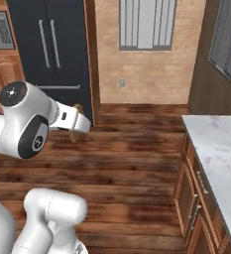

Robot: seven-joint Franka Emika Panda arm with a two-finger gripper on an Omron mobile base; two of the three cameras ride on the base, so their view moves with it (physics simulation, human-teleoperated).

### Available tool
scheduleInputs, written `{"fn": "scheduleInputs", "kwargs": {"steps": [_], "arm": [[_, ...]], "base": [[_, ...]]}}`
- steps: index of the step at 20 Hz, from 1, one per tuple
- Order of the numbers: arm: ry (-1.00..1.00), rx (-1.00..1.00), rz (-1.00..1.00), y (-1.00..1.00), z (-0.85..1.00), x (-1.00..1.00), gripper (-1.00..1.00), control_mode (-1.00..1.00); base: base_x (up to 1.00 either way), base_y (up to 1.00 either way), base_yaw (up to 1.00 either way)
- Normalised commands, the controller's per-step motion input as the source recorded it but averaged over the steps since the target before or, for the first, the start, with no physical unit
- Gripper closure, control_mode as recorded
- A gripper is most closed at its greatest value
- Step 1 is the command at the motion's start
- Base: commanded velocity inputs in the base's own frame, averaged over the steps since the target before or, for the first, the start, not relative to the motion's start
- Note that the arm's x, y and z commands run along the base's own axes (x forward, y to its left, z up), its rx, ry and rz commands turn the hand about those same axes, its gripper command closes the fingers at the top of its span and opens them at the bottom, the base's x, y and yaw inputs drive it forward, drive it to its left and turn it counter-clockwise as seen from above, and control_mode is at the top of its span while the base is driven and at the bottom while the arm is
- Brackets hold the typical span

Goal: Start the toaster. Once the lever pops up, take the bread to the plate on the dining counter.

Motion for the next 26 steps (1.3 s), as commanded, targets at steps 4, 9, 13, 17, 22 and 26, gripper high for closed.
{"fn": "scheduleInputs", "kwargs": {"steps": [4,9,13,17,22,26], "arm": [[0.00,0.00,0.00,0.00,0.00,0.00,1.00,1.00],[0.00,0.00,0.00,0.00,0.00,0.00,1.00,1.00],[0.00,0.00,0.00,0.00,0.00,0.00,1.00,1.00],[0.00,0.00,0.00,0.00,0.00,0.00,1.00,1.00],[0.00,0.00,0.00,0.00,0.00,0.00,1.00,1.00],[0.00,0.00,0.00,0.00,0.00,0.00,1.00,1.00]], "base": [[0.00,0.30,0.46],[0.00,0.33,0.45],[0.17,0.24,0.41],[0.26,0.05,0.28],[0.22,0.00,0.23],[0.49,0.09,0.35]]}}
